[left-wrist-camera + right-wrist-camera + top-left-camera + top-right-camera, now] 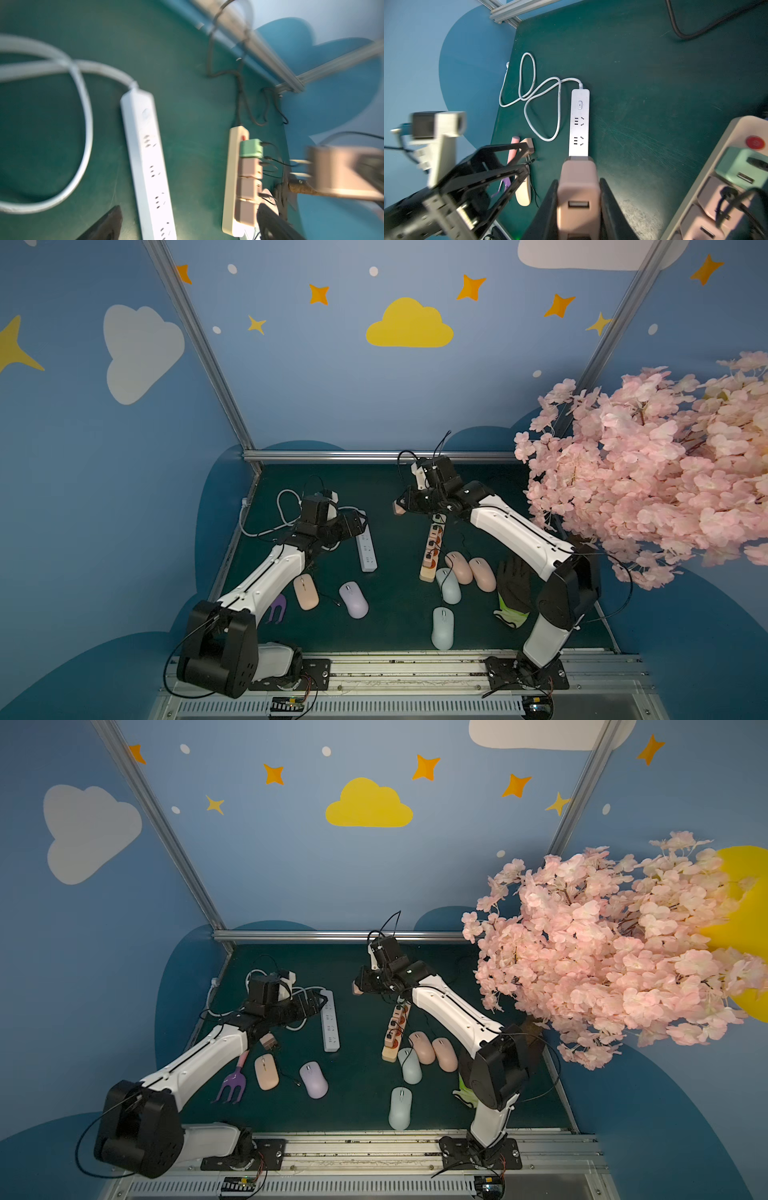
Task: Unplug the wireless mouse
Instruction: Remove the plug from the socket, then remove the power cord from the plug.
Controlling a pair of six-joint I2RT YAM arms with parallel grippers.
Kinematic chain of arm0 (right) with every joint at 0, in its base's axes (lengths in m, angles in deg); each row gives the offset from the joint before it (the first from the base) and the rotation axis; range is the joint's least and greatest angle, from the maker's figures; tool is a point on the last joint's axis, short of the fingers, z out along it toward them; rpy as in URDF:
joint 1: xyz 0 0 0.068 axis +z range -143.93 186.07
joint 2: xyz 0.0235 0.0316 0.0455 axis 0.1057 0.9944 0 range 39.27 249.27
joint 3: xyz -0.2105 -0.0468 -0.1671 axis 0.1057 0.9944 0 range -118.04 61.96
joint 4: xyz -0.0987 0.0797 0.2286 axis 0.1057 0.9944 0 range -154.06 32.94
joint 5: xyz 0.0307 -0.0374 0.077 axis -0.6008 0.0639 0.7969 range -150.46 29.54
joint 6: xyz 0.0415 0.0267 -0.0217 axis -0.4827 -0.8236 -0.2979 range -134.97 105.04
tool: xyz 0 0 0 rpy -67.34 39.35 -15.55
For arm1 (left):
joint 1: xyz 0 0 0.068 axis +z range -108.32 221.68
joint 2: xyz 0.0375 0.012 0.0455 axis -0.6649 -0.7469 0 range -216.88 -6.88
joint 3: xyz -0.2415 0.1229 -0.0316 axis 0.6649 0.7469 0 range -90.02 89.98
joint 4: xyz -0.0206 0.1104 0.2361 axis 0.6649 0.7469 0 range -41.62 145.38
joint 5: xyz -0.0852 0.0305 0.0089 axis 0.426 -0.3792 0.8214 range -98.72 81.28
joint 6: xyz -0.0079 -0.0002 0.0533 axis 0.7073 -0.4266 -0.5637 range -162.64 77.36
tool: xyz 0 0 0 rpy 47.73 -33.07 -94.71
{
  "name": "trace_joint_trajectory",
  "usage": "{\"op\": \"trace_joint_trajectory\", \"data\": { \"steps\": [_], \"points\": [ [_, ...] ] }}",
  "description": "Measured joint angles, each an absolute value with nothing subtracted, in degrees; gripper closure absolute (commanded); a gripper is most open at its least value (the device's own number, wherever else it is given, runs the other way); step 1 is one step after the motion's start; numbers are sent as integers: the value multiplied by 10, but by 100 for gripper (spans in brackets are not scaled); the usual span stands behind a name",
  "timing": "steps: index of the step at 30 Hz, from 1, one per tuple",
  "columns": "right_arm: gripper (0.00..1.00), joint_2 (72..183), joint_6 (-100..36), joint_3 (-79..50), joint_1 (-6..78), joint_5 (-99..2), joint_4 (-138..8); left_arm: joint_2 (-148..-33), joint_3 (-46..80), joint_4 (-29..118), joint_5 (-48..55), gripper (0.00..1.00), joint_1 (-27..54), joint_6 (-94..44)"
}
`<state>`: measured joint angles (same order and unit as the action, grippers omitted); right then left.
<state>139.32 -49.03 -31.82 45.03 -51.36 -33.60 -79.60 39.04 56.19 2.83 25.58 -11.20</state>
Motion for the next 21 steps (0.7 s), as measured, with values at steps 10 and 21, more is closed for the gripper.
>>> {"op": "trace_joint_trajectory", "data": {
  "steps": [10, 21],
  "points": [
    [100, 1328, -425, -312, 445, -452, -329, -628, 539, 360, -14, 0, 147, -387],
    [100, 1316, -393, -313, 468, -378, -296, -698, 507, 285, 19, 4, 103, -583]
  ]
}}
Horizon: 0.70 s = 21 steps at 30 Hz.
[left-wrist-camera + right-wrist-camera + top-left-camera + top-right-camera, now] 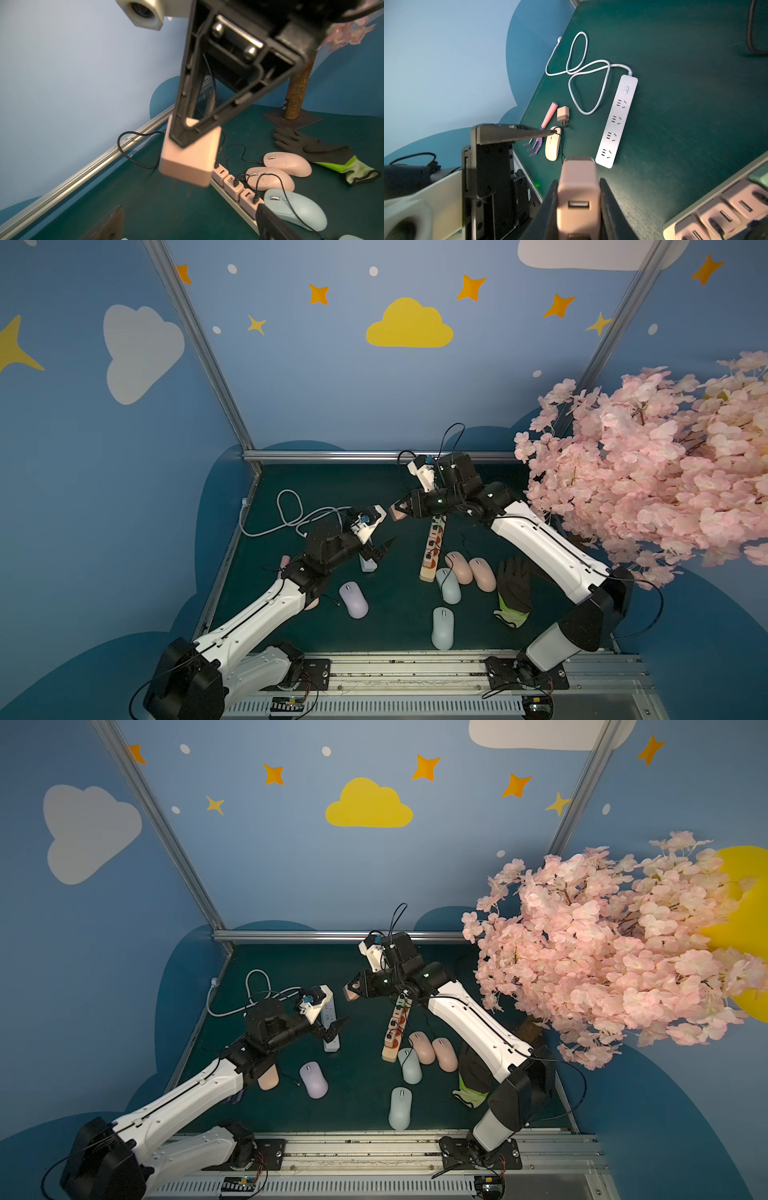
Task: Unplug the wireless mouse
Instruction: Remove the power cord from the plug.
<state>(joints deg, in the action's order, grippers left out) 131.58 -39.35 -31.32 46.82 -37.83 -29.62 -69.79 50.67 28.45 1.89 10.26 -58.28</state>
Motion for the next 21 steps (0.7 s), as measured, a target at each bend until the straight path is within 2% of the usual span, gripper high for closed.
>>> {"op": "trace_joint_trajectory", "data": {
  "steps": [7, 12, 21],
  "points": [
    [100, 1316, -379, -313, 486, -357, -285, -715, 496, 267, 45, 10, 100, -590],
    [100, 1316, -371, -314, 491, -353, -277, -717, 496, 266, 61, 22, 96, -593],
    [100, 1316, -370, -314, 493, -353, -268, -717, 496, 264, 67, 53, 95, -594]
  ]
}}
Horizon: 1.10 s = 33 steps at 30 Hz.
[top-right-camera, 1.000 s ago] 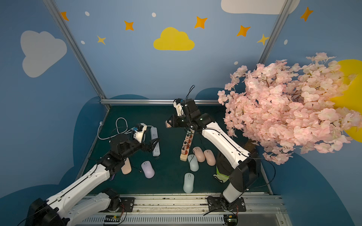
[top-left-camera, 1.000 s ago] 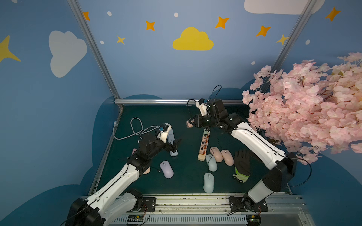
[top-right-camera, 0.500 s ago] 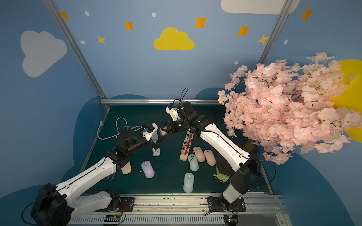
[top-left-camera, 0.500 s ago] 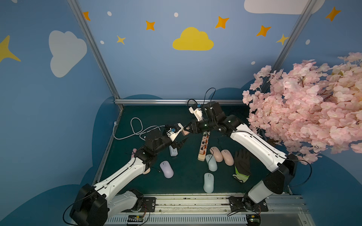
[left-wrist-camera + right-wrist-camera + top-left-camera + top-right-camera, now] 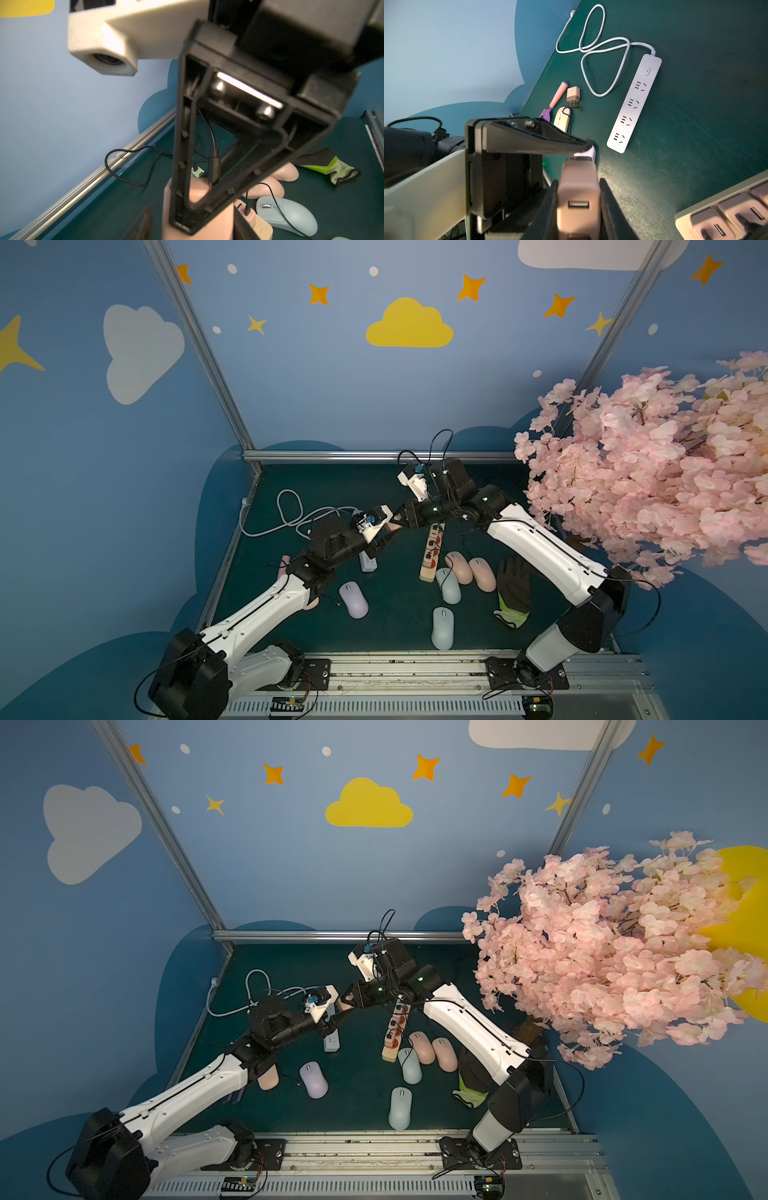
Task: Unplug the wireless mouse
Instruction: Remove the power cord from the plug.
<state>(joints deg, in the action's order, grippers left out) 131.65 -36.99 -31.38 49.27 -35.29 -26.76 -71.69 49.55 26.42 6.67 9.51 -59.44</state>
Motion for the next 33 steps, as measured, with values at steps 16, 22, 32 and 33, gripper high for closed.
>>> {"op": "trace_joint_trajectory", "data": {
  "steps": [16, 22, 32, 33],
  "points": [
    [51, 1273, -387, -263, 491, -399, -319, -714, 497, 264, 66, 97, 94, -596],
    [65, 1225, -400, -228, 484, -416, -361, -713, 497, 263, 63, 97, 94, -596],
    [86, 1225, -409, -228, 483, -414, -377, -713, 497, 259, 58, 97, 94, -596],
    [88, 1225, -409, -228, 483, -414, -377, -713, 497, 259, 58, 97, 94, -596]
  ]
}}
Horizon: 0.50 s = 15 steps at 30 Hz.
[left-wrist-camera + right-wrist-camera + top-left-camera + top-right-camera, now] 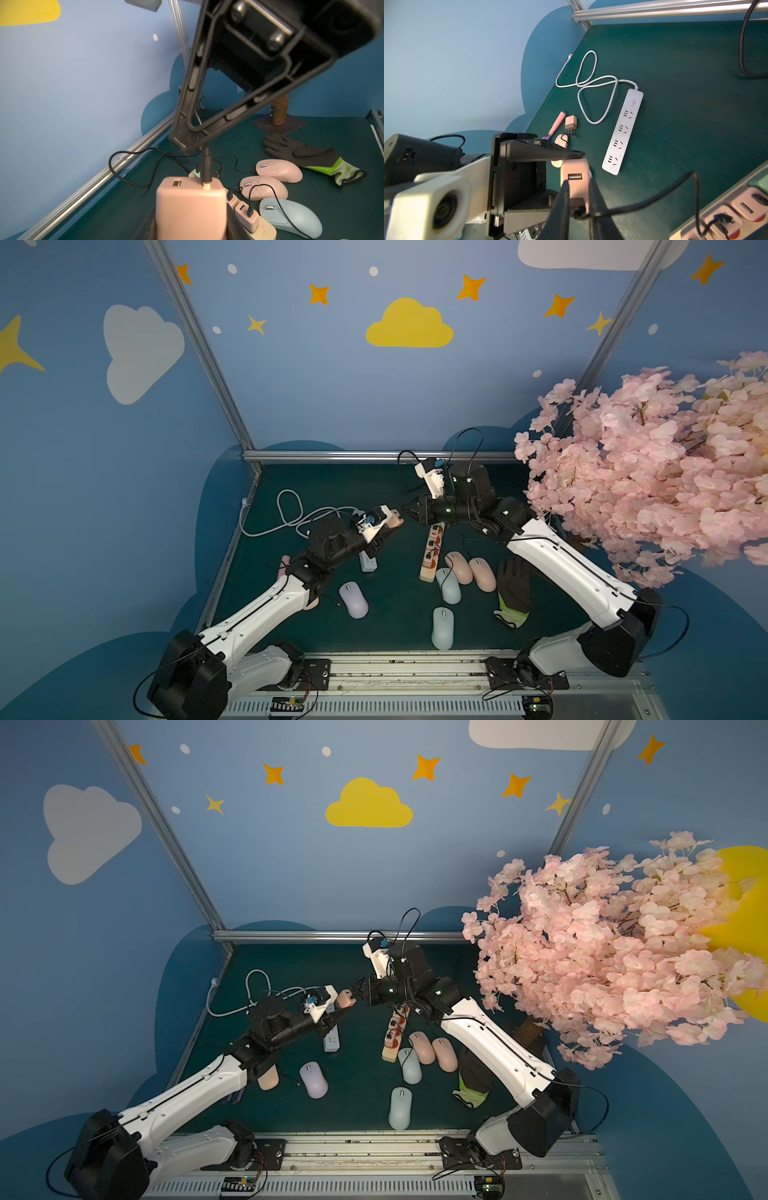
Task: Unplug the wireless mouse
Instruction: Remove the power cord from the plug.
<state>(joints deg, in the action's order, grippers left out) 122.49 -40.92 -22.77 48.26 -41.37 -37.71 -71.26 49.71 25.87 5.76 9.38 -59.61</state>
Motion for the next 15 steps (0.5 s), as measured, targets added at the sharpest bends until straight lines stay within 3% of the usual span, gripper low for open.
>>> {"op": "trace_joint_trajectory", "data": {
  "steps": [6, 15],
  "points": [
    [100, 1225, -416, -226, 483, -413, -380, -713, 497, 259, 53, 96, 94, -596],
    [100, 1225, -418, -224, 483, -413, -385, -713, 498, 258, 51, 97, 94, -596]
  ]
}}
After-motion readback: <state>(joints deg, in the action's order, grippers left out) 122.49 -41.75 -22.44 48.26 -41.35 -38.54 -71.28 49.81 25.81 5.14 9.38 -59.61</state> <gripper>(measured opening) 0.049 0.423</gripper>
